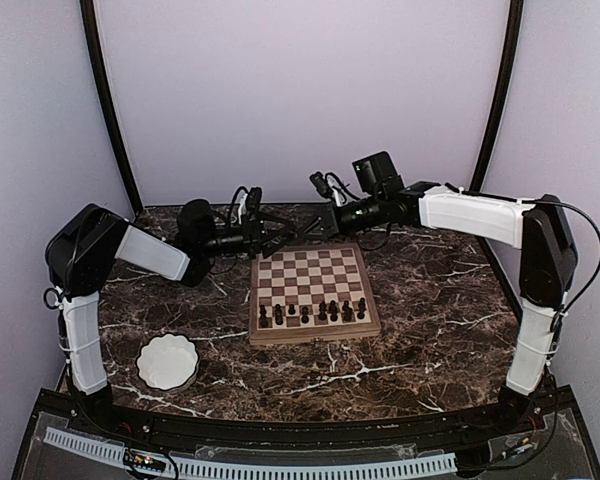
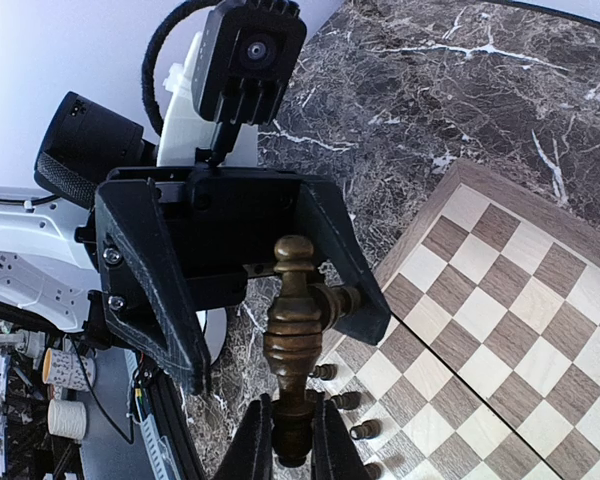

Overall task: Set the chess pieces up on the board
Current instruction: Pass from the right arm to the left

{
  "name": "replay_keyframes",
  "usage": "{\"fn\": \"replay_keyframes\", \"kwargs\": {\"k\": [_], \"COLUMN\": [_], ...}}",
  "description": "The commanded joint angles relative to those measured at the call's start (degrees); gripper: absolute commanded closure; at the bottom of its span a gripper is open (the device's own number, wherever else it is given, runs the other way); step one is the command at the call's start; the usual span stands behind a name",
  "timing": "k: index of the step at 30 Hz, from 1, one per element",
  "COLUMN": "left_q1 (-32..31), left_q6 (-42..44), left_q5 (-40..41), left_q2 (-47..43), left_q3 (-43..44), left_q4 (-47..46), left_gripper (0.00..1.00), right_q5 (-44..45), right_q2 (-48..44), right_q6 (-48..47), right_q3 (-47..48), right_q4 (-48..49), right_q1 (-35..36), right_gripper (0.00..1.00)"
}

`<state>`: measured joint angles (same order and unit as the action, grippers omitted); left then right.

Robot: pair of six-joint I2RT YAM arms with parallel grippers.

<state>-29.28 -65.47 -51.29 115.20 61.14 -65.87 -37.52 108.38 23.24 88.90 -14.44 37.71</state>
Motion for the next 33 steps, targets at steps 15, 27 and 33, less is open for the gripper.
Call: {"fn": "replay_keyframes", "kwargs": {"k": [15,27,33], "left_q1": [-0.3,-0.3,-0.3], "left_q6": [-4.7,-5.0,-3.6], "left_q5": [-0.9,-1.0,0.2], "left_q2": [-0.5,-0.5,-1.1], "left_q3": [-0.4,-0.4,-0.1], "left_q4": [-8.4,-6.7,-0.9], "left_gripper": [0.61,0.71,0.69], "right_q5": [1.6,1.7,1.8], "right_q2": [-2.5,-3.3,-3.9], "right_q6": [0.9,1.0,0.7], "right_q3": [-3.3,-4.6,-5.0], "right_q4": [3.3,3.9,3.9], "right_q1": [-1.4,-1.4,-1.4], "right_gripper": [0.97,0.97,0.97]}}
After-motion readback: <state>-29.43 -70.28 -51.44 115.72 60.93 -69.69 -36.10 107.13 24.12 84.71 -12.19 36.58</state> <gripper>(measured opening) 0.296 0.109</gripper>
